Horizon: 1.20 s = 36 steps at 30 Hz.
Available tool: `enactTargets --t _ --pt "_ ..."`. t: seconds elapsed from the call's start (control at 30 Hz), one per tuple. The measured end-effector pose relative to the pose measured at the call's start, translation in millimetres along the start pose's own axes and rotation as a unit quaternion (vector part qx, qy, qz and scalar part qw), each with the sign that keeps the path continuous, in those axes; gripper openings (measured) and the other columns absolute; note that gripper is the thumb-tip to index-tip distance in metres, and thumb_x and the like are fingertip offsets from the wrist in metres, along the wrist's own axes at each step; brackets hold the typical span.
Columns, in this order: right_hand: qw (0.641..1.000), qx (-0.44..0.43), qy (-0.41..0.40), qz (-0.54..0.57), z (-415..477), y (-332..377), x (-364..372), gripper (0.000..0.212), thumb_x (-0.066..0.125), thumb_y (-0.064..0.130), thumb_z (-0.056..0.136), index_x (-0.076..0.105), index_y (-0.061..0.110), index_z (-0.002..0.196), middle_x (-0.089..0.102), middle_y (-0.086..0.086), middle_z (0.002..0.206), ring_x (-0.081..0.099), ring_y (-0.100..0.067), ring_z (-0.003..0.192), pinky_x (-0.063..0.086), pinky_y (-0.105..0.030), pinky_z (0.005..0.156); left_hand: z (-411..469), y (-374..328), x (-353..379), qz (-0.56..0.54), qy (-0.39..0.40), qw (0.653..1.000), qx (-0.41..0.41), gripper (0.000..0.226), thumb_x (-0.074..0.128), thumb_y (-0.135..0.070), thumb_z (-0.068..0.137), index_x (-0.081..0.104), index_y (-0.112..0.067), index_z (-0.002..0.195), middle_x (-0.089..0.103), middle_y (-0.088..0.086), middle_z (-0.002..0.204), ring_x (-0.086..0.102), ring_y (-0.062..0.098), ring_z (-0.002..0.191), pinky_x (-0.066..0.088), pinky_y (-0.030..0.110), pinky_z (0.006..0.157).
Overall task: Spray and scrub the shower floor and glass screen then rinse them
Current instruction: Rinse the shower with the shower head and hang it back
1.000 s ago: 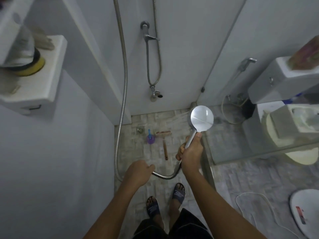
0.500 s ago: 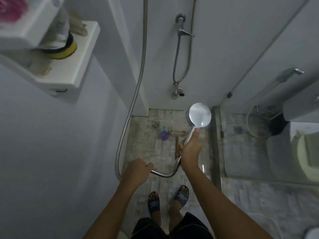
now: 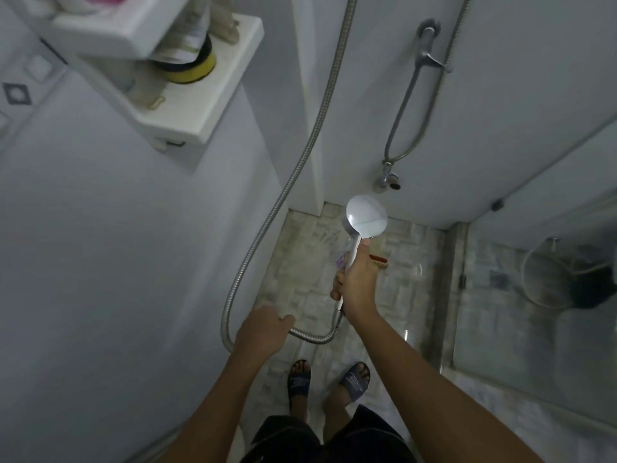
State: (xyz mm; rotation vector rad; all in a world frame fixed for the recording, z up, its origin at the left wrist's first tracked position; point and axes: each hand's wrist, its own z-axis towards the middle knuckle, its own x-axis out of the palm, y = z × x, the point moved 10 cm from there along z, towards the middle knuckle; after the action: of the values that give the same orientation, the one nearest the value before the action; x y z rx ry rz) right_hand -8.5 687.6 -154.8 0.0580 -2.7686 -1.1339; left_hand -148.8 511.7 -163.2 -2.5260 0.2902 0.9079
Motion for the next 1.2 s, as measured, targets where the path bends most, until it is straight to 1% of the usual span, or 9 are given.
enactTargets --t 0.2,0.37,0.57,0.73,0.93,1.0,1.07,1.13,1.2 --pt "0.998 0.000 0.050 -0.032 -10 3 27 0.053 0.034 0.061 0.099 0.049 0.012 0.085 0.036 -0.002 0.049 0.034 -0.017 0.039 0.031 -0.022 0.041 -14 18 -5 -0.029 -0.023 0.999 -0.034 0.050 0.056 -0.041 0.096 0.040 -0.019 0.054 0.045 -0.004 0.057 0.042 0.010 0.050 0.024 0.023 0.044" --pt "0.995 -0.087 0.042 0.029 -25 25 31 0.054 0.031 0.059 0.102 0.048 0.011 0.081 0.037 -0.004 0.050 0.033 -0.017 0.042 0.029 -0.025 0.041 -20 22 -21 -0.058 -0.058 0.996 -0.039 0.053 0.055 -0.037 0.097 0.036 -0.019 0.051 0.042 -0.004 0.053 0.037 0.010 0.046 0.022 0.024 0.043" --pt "0.989 -0.132 0.042 0.058 -25 44 27 0.053 0.033 0.061 0.100 0.046 0.012 0.082 0.035 -0.004 0.053 0.032 -0.017 0.040 0.031 -0.025 0.042 -19 3 -28 -0.072 -0.069 0.995 -0.015 0.052 0.055 -0.035 0.097 0.034 -0.021 0.051 0.038 -0.006 0.050 0.035 0.009 0.044 0.020 0.023 0.042" --pt "0.983 -0.169 0.032 0.061 -11 80 25 0.053 0.032 0.057 0.102 0.046 0.011 0.081 0.036 -0.006 0.054 0.034 -0.017 0.039 0.033 -0.023 0.040 7 -25 -30 -0.064 -0.051 0.997 0.009 0.053 0.055 -0.040 0.096 0.039 -0.019 0.050 0.045 -0.002 0.053 0.043 0.014 0.048 0.027 0.025 0.048" --pt "0.985 -0.165 0.037 0.035 11 103 48 0.054 0.032 0.057 0.102 0.045 0.012 0.077 0.037 -0.002 0.049 0.034 -0.015 0.037 0.031 -0.022 0.039 44 -50 -47 -0.052 -0.027 0.998 0.039 0.052 0.055 -0.037 0.099 0.051 -0.015 0.051 0.048 -0.001 0.054 0.047 0.015 0.052 0.031 0.027 0.051" --pt "0.990 -0.131 0.031 0.042 22 97 57 0.058 0.034 0.062 0.099 0.044 0.011 0.072 0.036 -0.002 0.048 0.033 -0.016 0.037 0.031 -0.022 0.040 55 -54 -60 -0.040 -0.019 0.998 0.043 0.053 0.054 -0.037 0.100 0.059 -0.010 0.054 0.047 -0.002 0.054 0.048 0.016 0.055 0.031 0.028 0.052" --pt "0.995 -0.087 0.041 0.036 29 82 70 0.061 0.037 0.071 0.090 0.046 0.013 0.072 0.035 -0.004 0.049 0.031 -0.016 0.038 0.030 -0.021 0.040 64 -53 -70 -0.009 -0.004 0.999 0.043 0.053 0.054 -0.041 0.100 0.053 -0.016 0.053 0.049 -0.003 0.057 0.048 0.014 0.056 0.030 0.027 0.047" --pt "0.996 -0.061 0.046 0.034 33 68 82 0.064 0.037 0.073 0.089 0.047 0.012 0.074 0.033 -0.004 0.049 0.029 -0.016 0.039 0.027 -0.021 0.041 73 -46 -78 0.022 0.005 0.999 0.031 0.048 0.055 -0.047 0.098 0.063 -0.014 0.065 0.062 0.003 0.069 0.057 0.017 0.065 0.033 0.024 0.047" --pt "0.998 -0.044 0.045 0.025 36 58 93 0.063 0.034 0.069 0.095 0.043 0.013 0.069 0.033 -0.003 0.048 0.029 -0.016 0.039 0.026 -0.022 0.041 81 -34 -86 0.025 0.002 1.000 0.007 0.052 0.057 -0.051 0.095 0.072 -0.001 0.087 0.067 0.005 0.077 0.063 0.020 0.072 0.040 0.025 0.051"
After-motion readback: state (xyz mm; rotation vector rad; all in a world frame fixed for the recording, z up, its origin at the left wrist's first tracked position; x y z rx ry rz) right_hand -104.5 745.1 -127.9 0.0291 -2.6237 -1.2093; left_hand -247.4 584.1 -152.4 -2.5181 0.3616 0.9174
